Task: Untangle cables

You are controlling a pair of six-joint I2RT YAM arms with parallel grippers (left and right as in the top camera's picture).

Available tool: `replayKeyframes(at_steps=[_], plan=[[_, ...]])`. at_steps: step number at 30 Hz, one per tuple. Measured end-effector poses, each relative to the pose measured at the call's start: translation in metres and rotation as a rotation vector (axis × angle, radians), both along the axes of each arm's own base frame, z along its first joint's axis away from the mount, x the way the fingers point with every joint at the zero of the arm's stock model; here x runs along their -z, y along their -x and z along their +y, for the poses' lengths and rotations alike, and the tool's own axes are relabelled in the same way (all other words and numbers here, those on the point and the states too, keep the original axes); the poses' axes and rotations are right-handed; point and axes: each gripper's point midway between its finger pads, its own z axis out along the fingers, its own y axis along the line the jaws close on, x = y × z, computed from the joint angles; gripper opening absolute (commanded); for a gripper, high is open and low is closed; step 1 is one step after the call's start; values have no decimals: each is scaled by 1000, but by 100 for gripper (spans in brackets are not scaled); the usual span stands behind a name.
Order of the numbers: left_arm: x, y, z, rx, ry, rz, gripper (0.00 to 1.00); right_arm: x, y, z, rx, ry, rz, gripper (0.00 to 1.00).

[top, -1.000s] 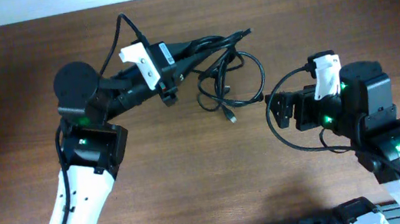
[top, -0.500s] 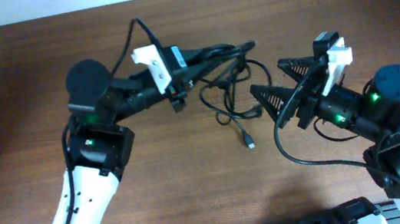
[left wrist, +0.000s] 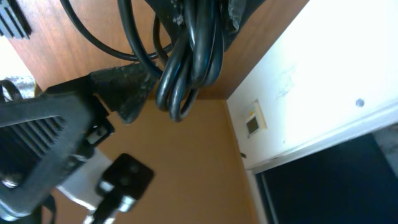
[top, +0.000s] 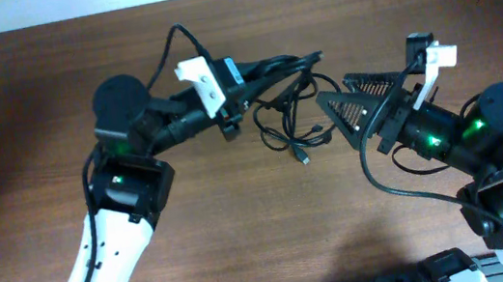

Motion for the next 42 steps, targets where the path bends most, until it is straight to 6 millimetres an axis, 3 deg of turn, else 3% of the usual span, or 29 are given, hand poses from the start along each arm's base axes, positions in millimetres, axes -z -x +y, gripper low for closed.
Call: replayKeyframes(at_steps=[8,11,21,27,34,42], plan=[[8,13,-27,-2,-48,-64,0,2,-2,0,7,-39,54,99],[8,12,-30,-24,-57,-89,0,18,-8,0,15,-29,122,99],[7,4,-27,-71,-63,-103,0,67,-30,3,27,9,315,99],[6,3,-27,-80,-62,-110,0,101,-37,-5,89,75,424,99],[3,-3,-22,-128,-58,-116,0,122,-38,-19,164,166,456,100],[-19,1,0,-174,-19,-127,0,136,-41,-39,268,247,478,99]])
